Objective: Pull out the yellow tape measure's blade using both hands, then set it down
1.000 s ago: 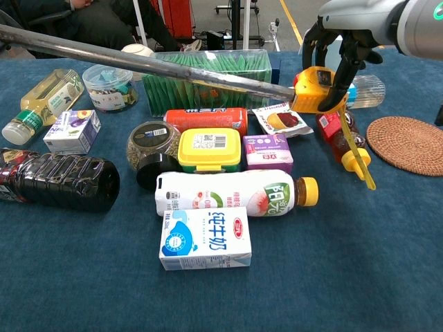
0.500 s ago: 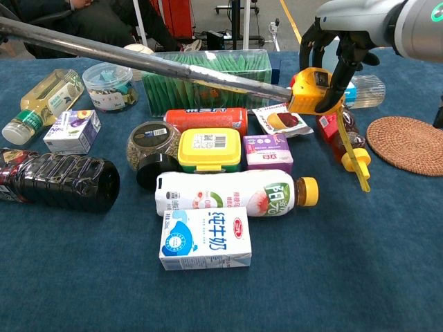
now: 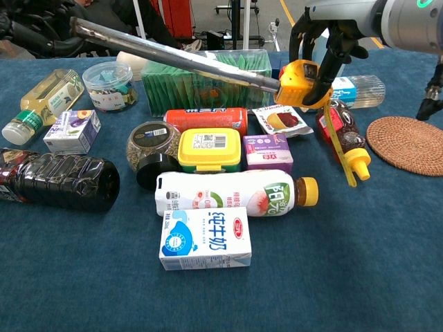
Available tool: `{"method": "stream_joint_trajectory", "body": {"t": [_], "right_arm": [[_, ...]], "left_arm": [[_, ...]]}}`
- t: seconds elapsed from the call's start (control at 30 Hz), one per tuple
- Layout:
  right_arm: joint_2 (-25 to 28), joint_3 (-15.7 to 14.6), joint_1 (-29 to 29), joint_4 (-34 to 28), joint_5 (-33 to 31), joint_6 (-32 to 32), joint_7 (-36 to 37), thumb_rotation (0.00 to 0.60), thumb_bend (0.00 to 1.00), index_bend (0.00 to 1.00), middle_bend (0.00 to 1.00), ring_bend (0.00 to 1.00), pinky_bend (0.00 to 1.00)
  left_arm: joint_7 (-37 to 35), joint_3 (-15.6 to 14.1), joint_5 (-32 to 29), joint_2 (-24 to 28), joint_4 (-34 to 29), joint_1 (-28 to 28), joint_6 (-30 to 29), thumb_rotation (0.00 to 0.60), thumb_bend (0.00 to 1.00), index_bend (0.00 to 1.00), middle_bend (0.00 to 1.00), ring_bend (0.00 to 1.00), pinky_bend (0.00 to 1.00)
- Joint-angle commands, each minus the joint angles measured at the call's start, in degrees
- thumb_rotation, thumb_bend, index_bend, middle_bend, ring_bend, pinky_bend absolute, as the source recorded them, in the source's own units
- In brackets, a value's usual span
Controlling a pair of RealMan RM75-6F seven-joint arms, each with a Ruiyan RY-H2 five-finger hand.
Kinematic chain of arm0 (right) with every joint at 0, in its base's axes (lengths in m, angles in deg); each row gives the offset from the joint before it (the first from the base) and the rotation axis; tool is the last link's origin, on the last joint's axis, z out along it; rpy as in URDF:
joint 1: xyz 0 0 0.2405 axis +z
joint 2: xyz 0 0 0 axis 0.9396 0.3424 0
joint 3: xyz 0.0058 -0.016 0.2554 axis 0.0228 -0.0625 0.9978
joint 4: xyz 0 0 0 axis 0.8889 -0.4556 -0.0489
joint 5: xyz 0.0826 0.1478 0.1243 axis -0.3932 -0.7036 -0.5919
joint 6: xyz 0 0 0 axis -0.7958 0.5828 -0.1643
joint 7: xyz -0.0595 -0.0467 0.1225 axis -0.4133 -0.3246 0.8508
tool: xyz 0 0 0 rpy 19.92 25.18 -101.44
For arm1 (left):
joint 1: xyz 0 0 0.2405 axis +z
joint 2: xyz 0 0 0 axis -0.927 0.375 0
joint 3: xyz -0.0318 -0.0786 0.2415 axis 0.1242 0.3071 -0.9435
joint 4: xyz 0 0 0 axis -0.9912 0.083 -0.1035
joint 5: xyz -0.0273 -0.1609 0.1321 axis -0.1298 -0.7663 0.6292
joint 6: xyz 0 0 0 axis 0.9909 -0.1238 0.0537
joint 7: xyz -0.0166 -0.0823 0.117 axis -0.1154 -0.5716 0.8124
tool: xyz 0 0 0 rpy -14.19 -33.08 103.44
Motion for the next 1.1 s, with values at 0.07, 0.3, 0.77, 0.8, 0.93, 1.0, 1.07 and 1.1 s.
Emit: {"method": "stream_joint_trajectory", "body": {"t": [0.07,0.3,0.77,0.8,0.93,1.0,1.07,1.1], "right_arm": [[-0.6,0.6,0.7,0.1,-0.6,-0.1,-0.3,0.6,0.33,0.7,0.65,0.79,0.79],[-1.5,1.7,1.6,0.5,-1.1,-0.3,-0.2,0.6,0.33,0.7,0.65,0.79,0.79],[-2.6,2.8,2.6,1.0,-1.9,-0.2,0.3,0.6,0.33,0.7,0.65,0.79,0.79],[-2.6,2.8,2.6,1.0,-1.9,-0.2,0.3,0.6,0.33,0.7,0.65,0.79,0.79],[-2.5,2.8,2.6,1.1,-1.9,-0.2,0.5,0.6,0.33,0.7,0.65,0.79,0.79],[-2.3,2.9,2.5,1.0,-2.0,0.0,0.7,0.6,0.33,0.7,0.65,0.79,0.79],[-2.0,2.7,2.4,1.0,-1.7,0.1,0.8,0.6,0.33,0.7,0.65,0.79,0.79],[-2.0,2.7,2.4,1.0,-1.7,0.1,0.8,0.6,0.33,0.7,0.65,0.79,0.79]], "left_arm": [[3.8,1.4,-2.6,-3.8,-0.3,-2.9,0.3,0.6,0.43,0.57,0.26,0.21,0.38],[8.8,2.1,-5.7,-8.6,0.1,-6.6,1.0,0.6,0.43,0.57,0.26,0.21,0.38],[16.7,2.8,-11.8,-16.6,3.3,-12.4,1.0,0.6,0.31,0.53,0.25,0.17,0.37],[16.9,2.9,-12.1,-16.8,3.3,-12.6,1.2,0.6,0.28,0.49,0.22,0.13,0.37],[17.7,2.7,-12.7,-16.6,2.8,-13.1,1.6,0.6,0.22,0.18,0.04,0.01,0.29],[18.2,2.5,-12.7,-15.8,2.1,-13.1,1.5,0.6,0.21,0.08,0.0,0.0,0.25],[18.0,2.5,-12.4,-14.8,1.1,-12.7,1.1,0.6,0.21,0.06,0.0,0.0,0.25],[17.9,2.5,-12.3,-14.4,0.7,-12.5,0.9,0.6,0.21,0.05,0.0,0.0,0.25]]}}
